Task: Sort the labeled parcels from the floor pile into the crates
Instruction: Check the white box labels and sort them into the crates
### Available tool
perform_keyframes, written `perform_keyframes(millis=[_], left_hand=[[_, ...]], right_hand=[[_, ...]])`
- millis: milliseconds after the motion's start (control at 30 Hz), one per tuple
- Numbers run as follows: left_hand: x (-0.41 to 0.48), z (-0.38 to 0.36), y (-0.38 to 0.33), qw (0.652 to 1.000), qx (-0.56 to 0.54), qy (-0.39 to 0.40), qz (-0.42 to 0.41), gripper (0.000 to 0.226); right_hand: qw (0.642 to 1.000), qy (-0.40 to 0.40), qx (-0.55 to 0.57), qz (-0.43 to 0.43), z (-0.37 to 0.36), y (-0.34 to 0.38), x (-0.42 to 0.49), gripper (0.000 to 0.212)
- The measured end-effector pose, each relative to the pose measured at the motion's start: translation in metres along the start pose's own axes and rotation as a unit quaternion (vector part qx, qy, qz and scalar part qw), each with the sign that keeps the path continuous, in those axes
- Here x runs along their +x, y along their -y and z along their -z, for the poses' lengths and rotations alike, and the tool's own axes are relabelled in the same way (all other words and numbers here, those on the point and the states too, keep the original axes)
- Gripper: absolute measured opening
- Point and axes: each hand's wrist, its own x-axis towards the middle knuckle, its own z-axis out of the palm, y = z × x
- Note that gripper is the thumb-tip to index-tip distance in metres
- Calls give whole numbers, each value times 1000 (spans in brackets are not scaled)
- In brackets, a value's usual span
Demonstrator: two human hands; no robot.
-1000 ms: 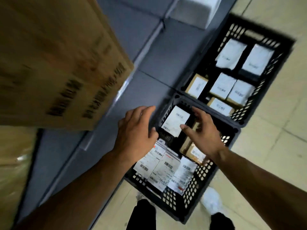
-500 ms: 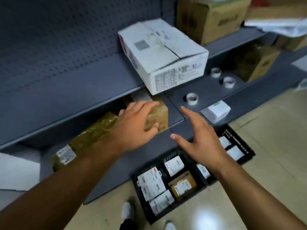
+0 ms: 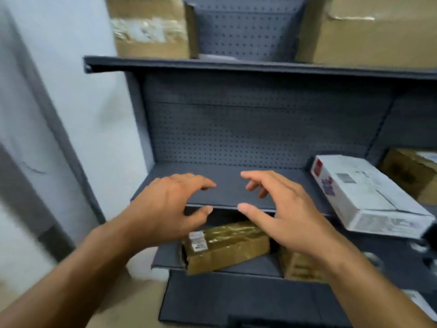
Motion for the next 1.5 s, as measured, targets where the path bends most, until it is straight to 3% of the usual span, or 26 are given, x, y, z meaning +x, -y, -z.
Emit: perform_keyframes(millis=[200, 367, 667, 967, 1233, 1500], left_hand=[[-148, 94, 127, 989, 77, -41, 118, 45], [-273, 161, 221, 971, 102, -58, 210, 43], [-462, 226, 348, 916, 103, -84, 379, 44], [-583, 221, 470, 841, 51, -157, 516, 50], [-645, 249, 618, 755, 41, -201, 622, 44], [-718, 269, 732, 719, 45, -192, 667, 52]], right_hand=[[981, 122, 40, 142, -125, 164, 73, 60], [957, 160, 67, 233, -232, 305, 106, 51], [900, 240, 100, 349, -385, 514, 147, 63], [840, 297, 99, 443, -530, 635, 215, 62], [809, 313, 191, 460, -676, 731, 303, 62], [777, 346, 207, 484, -820, 850, 351, 63]])
